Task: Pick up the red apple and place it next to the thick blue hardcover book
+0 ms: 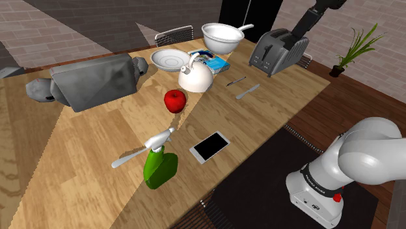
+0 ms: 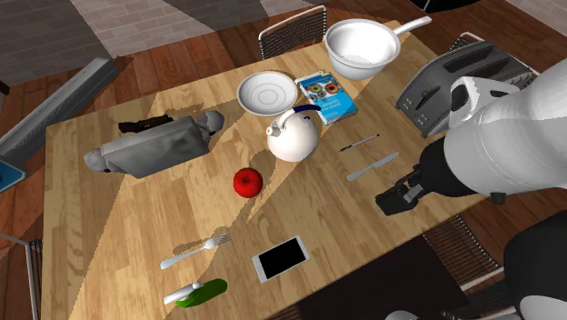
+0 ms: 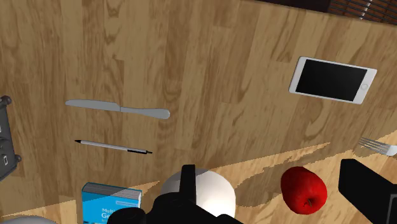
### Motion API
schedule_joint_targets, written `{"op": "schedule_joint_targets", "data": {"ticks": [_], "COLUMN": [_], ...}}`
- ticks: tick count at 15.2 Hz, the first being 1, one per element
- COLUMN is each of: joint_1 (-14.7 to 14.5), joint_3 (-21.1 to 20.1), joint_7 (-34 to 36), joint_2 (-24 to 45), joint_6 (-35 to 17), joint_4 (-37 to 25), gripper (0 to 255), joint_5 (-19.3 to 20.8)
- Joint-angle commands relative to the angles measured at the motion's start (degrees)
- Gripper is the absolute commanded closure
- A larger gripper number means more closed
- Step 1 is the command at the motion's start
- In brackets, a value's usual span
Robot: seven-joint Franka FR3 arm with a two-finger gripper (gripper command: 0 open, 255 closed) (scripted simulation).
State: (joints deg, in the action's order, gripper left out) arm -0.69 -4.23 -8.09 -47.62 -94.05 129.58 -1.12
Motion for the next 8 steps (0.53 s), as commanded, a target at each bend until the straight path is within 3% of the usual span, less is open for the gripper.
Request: {"op": "schedule_joint_targets", "data": {"ticks": [1,8], "joint_1": [0.0,-0.6], "joint_3": [0.0,-4.6], "joint_7": [0.0,4.9], "joint_2": [0.0,11.0], "joint_6": [0.0,-8.9], "joint_4": [0.0,-0.3], "gripper": [0,0], "joint_5": [0.0,-2.6]}}
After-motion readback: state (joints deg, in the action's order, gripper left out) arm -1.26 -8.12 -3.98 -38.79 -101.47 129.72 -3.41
